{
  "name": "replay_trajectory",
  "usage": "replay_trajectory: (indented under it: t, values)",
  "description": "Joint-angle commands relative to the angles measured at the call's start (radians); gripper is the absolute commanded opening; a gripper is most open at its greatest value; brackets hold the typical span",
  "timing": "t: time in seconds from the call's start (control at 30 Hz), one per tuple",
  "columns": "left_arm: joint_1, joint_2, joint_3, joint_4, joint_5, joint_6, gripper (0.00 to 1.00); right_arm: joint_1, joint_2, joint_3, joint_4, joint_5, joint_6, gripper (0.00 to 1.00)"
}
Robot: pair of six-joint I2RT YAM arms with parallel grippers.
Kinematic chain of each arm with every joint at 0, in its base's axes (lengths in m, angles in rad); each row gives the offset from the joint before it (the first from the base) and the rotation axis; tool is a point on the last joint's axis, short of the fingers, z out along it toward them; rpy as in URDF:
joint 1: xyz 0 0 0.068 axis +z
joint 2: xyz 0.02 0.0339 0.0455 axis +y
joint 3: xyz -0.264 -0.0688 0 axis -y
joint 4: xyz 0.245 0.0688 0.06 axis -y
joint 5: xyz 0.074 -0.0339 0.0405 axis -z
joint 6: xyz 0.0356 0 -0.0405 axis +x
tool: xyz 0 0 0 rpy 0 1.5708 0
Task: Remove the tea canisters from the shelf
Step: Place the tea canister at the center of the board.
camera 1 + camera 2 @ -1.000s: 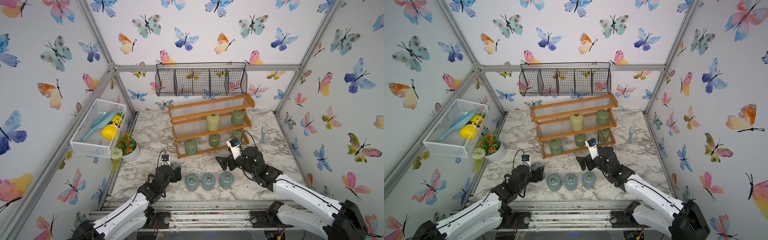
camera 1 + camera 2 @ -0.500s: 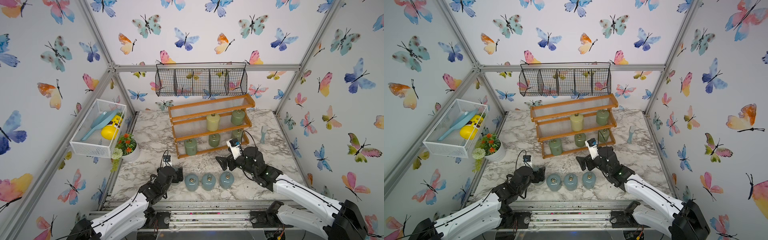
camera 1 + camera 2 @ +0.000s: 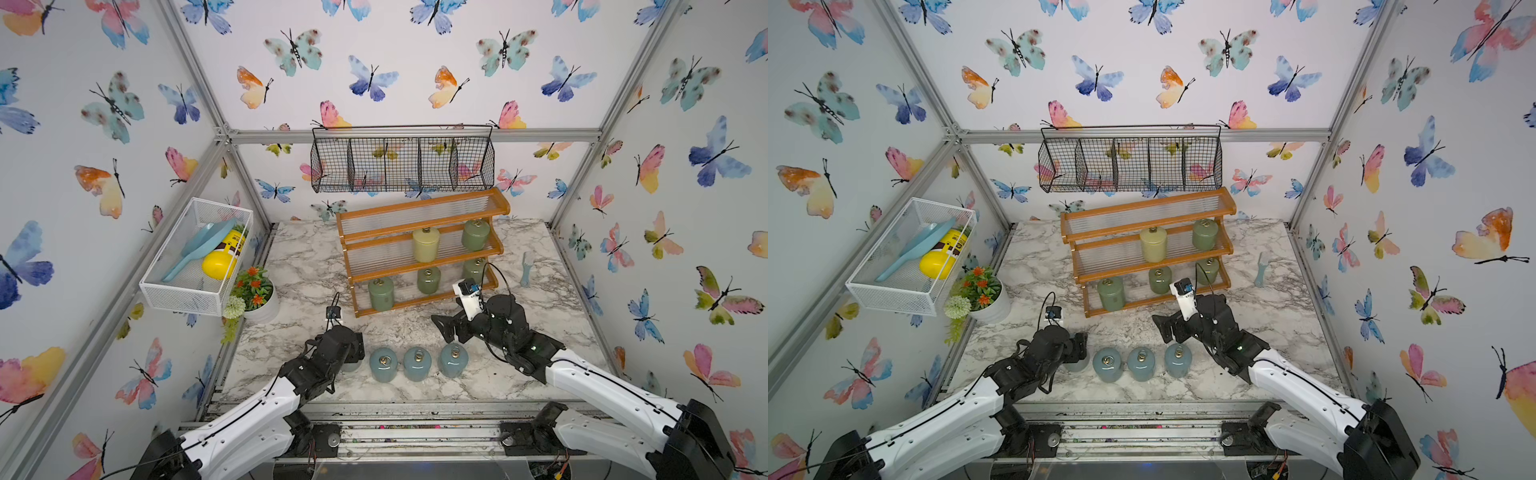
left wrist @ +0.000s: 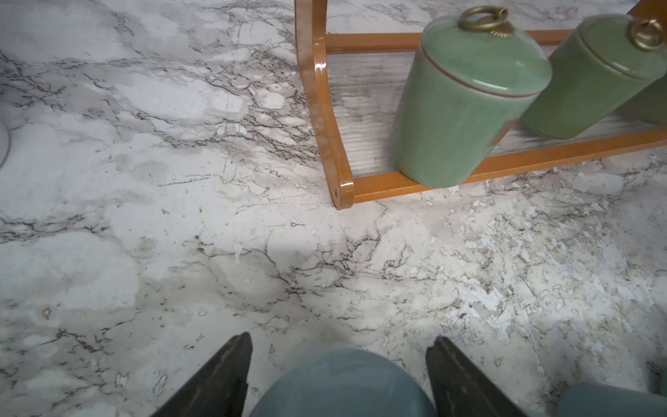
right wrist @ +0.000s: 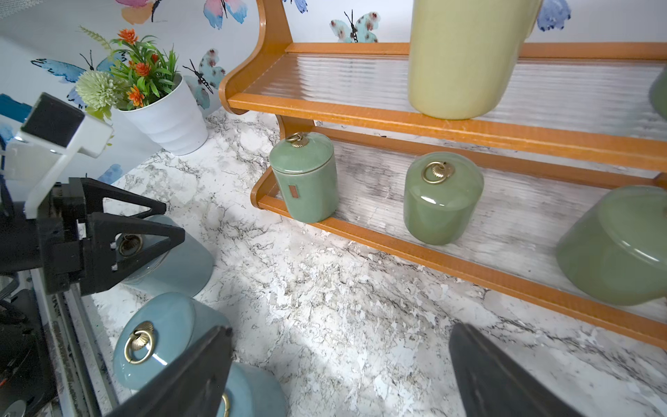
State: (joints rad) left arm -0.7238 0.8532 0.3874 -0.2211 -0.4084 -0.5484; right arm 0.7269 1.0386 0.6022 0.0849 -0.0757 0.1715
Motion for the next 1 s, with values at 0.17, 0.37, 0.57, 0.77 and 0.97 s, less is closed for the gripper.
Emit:
replay_trajectory:
  t: [0.17,0.37,0.57,0.77,0.97]
  values:
    - [-0.012,0.024,0.059,-0.133,-0.001,-0.090,0.78,-0.005,-0.022,-0.025,0.001,-0.014,-0.009,1.00]
    - [-0.012,-0.012,0.050,-0.176,0.014,-0.117,0.77,-0.006,-0.025,-0.030,0.001,-0.015,-0.010,1.00]
    - [-0.016,-0.034,0.044,-0.207,0.034,-0.131,0.76,-0.006,-0.022,-0.031,0.004,-0.015,-0.011,1.00]
    - [-0.021,-0.045,0.042,-0.214,0.053,-0.134,0.76,-0.006,-0.018,-0.030,0.006,-0.018,-0.012,1.00]
    - [-0.037,-0.037,0.038,-0.217,0.066,-0.149,0.76,-0.005,-0.009,-0.024,0.006,-0.021,-0.015,1.00]
